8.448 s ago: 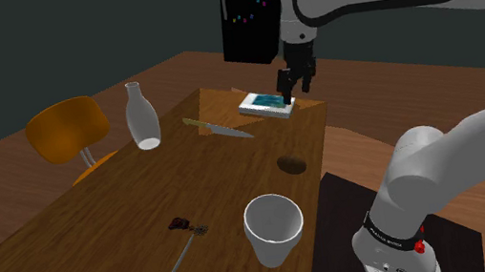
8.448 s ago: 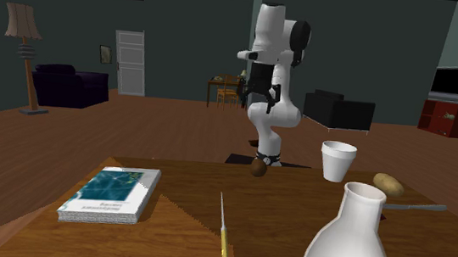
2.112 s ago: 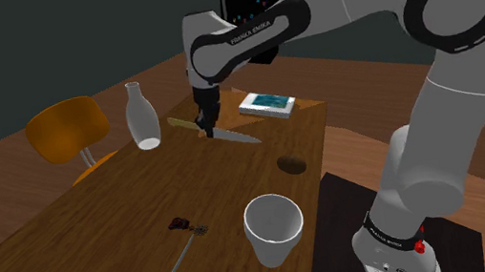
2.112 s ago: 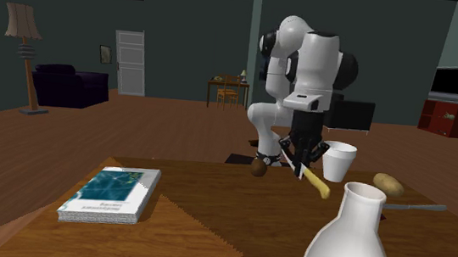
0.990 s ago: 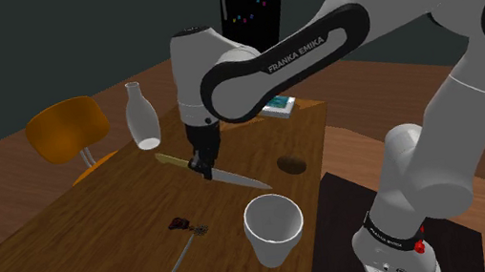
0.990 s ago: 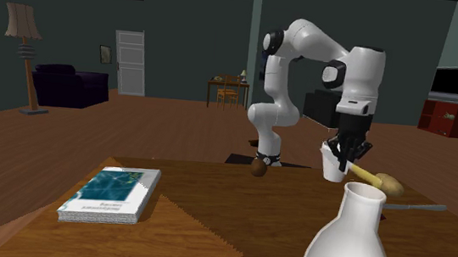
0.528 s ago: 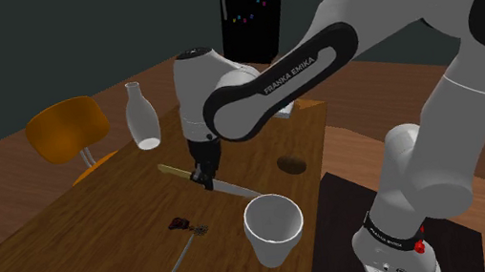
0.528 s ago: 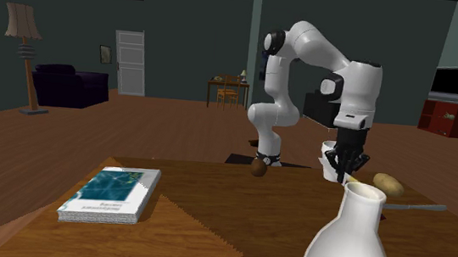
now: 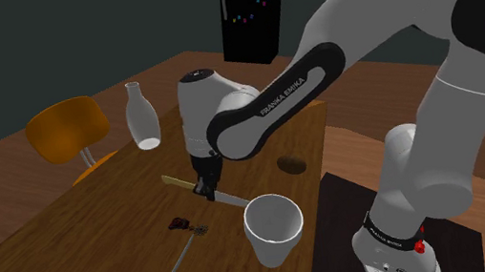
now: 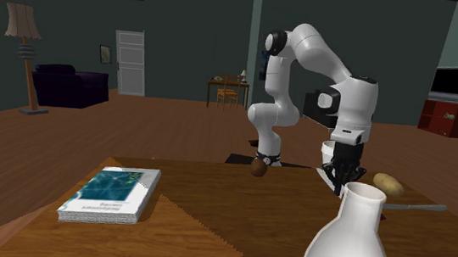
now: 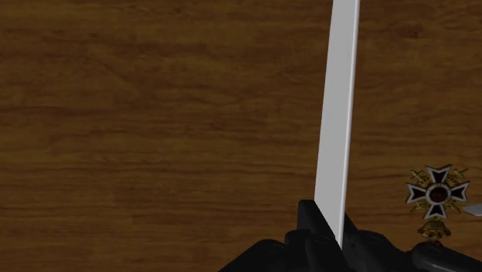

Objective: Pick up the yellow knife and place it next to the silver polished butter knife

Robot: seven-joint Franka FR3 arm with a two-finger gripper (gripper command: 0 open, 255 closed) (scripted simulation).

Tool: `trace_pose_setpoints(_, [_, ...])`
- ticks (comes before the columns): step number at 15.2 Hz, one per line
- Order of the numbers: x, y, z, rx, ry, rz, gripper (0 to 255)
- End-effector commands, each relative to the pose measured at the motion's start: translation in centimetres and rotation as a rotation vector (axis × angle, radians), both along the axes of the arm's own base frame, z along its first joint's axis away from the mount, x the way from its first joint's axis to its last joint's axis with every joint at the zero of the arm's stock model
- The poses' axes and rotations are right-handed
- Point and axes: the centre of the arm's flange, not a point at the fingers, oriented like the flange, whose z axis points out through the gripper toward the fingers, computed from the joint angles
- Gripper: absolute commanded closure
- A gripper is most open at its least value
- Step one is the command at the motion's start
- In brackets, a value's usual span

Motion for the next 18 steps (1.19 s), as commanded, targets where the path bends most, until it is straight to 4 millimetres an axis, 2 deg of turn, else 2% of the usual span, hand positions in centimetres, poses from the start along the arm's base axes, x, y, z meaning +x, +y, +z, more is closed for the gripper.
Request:
trace_pose_setpoints(1, [0.0, 0.0, -1.1, 0.0, -0.001, 0.0, 255])
trace_pose_setpoints(2, [0.0, 0.0, -1.8, 0.0, -0.001, 0.0, 255])
trace_pose_setpoints(10, [0.0, 0.0, -1.8, 0.0, 0.0, 0.0, 255])
trace_pose_setpoints(11, [0.0, 0.0, -1.8, 0.0, 0.0, 0.0, 0])
trace_pose_setpoints(16, [0.0, 0.0, -1.8, 0.0, 0.0, 0.0, 0])
trace_pose_setpoints(18, [-0.1, 0.0, 0.8, 0.0, -0.001, 0.0, 0])
